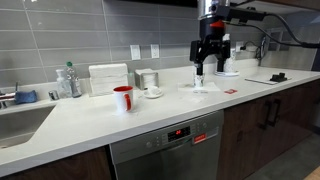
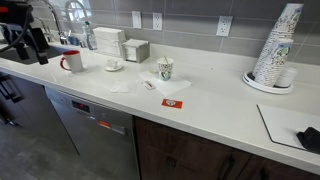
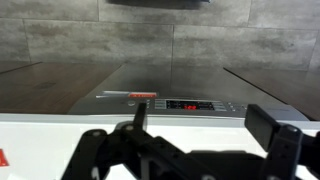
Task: Press a button on the left side of the oven
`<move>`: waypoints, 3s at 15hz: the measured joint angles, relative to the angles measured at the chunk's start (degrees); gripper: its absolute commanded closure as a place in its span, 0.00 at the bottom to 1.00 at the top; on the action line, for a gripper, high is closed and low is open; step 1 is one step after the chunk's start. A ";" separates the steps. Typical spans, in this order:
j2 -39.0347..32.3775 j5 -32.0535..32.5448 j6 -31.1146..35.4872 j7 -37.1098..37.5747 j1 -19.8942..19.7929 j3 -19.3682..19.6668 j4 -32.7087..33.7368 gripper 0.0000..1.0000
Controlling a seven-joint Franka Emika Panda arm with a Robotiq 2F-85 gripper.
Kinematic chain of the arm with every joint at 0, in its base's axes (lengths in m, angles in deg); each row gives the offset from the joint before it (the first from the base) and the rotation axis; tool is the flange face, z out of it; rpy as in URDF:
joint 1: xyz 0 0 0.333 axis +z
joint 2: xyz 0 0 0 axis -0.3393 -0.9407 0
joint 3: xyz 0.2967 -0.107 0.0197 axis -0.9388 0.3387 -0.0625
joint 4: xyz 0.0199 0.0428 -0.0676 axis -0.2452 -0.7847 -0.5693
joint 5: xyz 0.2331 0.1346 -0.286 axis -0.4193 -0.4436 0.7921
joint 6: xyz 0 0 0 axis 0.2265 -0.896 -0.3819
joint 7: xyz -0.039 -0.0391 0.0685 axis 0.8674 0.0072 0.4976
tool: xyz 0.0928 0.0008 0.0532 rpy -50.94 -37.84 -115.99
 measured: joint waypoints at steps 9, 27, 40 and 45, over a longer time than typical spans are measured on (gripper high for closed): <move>-1.63 -4.57 6.00 0.02 2.08 -0.14 -3.33 0.00; -16.28 -13.25 40.49 -9.89 12.46 -0.59 -12.68 0.00; -21.03 -13.50 41.72 -10.01 12.80 -0.81 -12.68 0.87; -25.82 -13.46 48.80 -8.17 12.77 -2.30 -12.71 1.00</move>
